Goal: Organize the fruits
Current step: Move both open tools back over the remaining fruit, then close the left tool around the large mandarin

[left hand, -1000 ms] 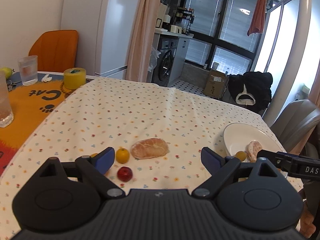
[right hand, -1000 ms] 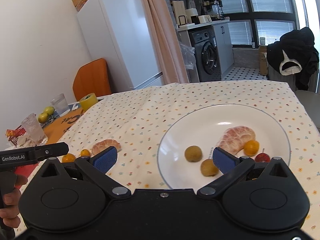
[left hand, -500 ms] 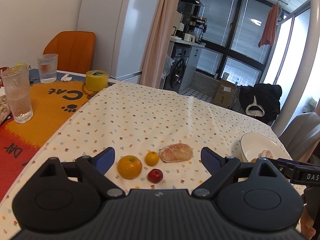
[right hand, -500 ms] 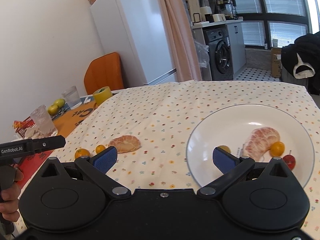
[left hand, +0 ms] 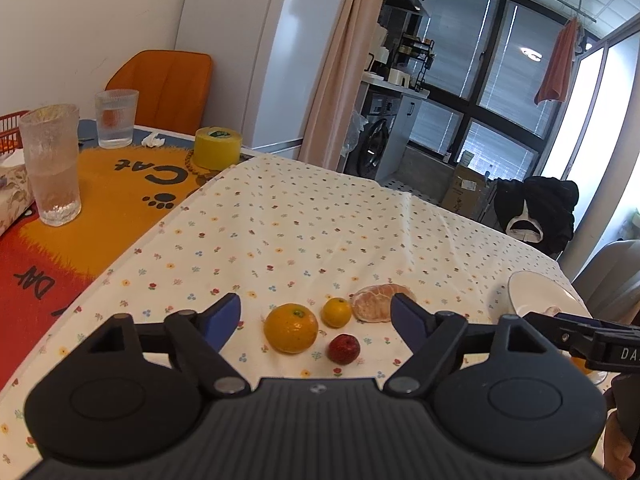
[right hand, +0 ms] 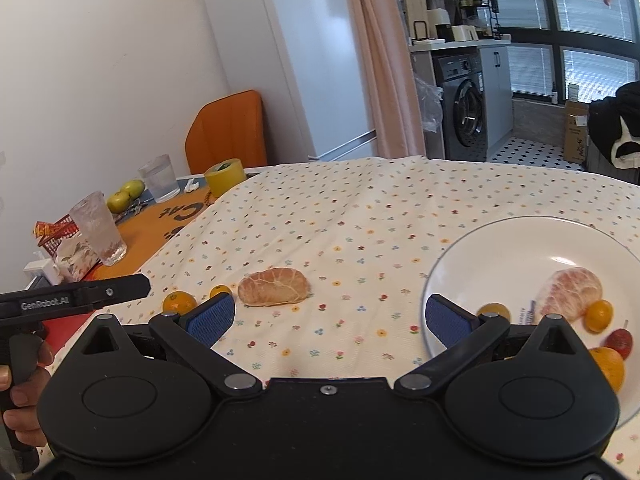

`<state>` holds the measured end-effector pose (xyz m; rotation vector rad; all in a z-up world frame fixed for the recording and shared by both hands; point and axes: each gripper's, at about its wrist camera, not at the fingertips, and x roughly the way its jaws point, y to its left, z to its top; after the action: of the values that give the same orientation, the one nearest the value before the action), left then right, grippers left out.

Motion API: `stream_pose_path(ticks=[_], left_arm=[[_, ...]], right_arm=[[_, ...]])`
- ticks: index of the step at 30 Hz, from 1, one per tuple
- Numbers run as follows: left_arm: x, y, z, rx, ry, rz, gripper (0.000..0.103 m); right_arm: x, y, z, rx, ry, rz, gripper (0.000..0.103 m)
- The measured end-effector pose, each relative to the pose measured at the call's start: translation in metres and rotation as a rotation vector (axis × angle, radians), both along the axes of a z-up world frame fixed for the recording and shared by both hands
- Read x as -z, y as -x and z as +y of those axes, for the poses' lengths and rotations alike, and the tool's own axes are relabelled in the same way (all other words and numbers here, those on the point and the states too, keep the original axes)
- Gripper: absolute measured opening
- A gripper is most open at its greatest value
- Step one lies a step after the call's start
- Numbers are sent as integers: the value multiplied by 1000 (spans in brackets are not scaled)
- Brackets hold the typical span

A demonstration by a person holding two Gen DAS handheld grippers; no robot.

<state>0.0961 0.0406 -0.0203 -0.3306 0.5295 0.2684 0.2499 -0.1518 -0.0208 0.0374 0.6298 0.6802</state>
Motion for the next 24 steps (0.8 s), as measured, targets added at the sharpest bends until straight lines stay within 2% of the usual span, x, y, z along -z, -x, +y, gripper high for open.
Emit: stream_pose_path(ticks=[11,24], left_arm=[[21,-12,13,-11,39,40,59],[40,-32,20,-5,65,82,48]], right_arm=[[4,-9,31,-56,32,3,103],[16,-22,55,-87,69,34,103]])
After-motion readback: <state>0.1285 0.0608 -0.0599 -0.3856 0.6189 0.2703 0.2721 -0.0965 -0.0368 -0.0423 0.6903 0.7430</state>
